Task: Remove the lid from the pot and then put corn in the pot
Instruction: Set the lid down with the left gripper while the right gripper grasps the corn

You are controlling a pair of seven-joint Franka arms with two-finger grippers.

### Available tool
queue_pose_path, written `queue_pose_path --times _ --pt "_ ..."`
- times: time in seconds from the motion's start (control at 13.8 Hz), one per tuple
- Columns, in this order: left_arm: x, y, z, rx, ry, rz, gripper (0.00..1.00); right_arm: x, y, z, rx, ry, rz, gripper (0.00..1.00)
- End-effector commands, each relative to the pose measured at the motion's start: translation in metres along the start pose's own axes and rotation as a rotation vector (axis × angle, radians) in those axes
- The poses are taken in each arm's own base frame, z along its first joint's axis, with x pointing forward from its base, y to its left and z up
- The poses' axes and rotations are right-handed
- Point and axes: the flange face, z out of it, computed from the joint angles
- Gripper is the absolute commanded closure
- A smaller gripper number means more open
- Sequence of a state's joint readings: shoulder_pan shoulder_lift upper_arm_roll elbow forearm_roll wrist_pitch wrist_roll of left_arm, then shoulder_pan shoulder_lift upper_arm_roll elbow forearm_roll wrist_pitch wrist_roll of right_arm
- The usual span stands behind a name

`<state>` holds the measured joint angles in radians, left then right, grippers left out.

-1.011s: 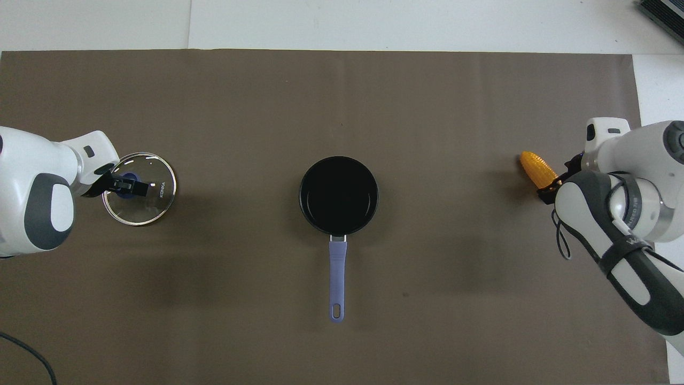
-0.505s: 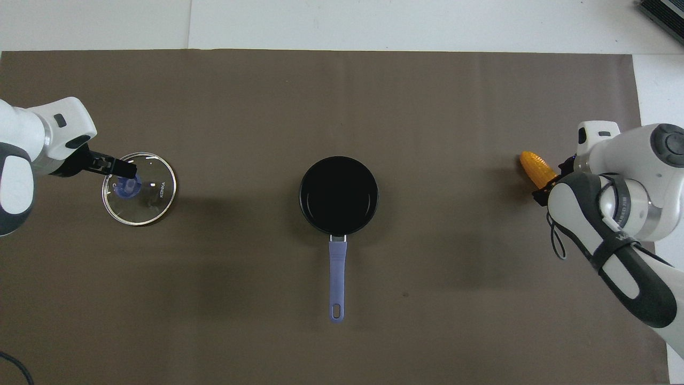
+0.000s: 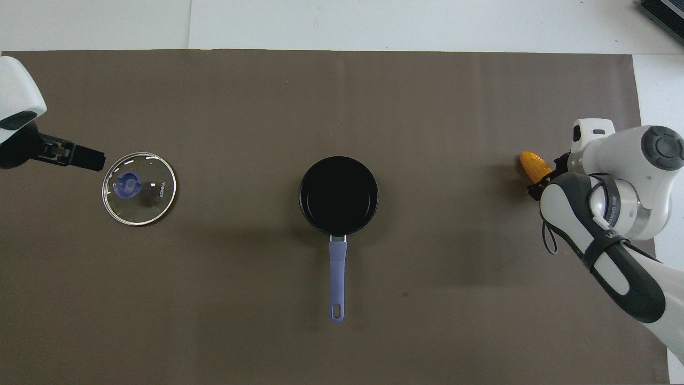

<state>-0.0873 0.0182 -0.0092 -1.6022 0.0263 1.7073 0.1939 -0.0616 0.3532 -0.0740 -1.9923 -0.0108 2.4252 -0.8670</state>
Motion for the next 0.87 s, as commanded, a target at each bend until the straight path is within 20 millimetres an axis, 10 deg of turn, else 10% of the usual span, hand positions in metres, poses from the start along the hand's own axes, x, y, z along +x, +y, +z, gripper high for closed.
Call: queue_pose_path --times 0.0,0.36,0.79 --pt "-0.017 0.006 -0.031 0.021 -0.002 -0.008 0.00 0.004 0.001 0.002 -0.006 0.022 0.027 0.34" --pt "-0.037 0.011 -0.078 0.008 -0.035 -0.026 0.00 0.008 0.011 -0.003 -0.012 0.028 0.069 1.00" --pt "-0.036 0.008 -0.092 -0.001 -0.038 -0.039 0.00 0.015 0.017 -0.025 -0.026 0.055 0.275 1.00"
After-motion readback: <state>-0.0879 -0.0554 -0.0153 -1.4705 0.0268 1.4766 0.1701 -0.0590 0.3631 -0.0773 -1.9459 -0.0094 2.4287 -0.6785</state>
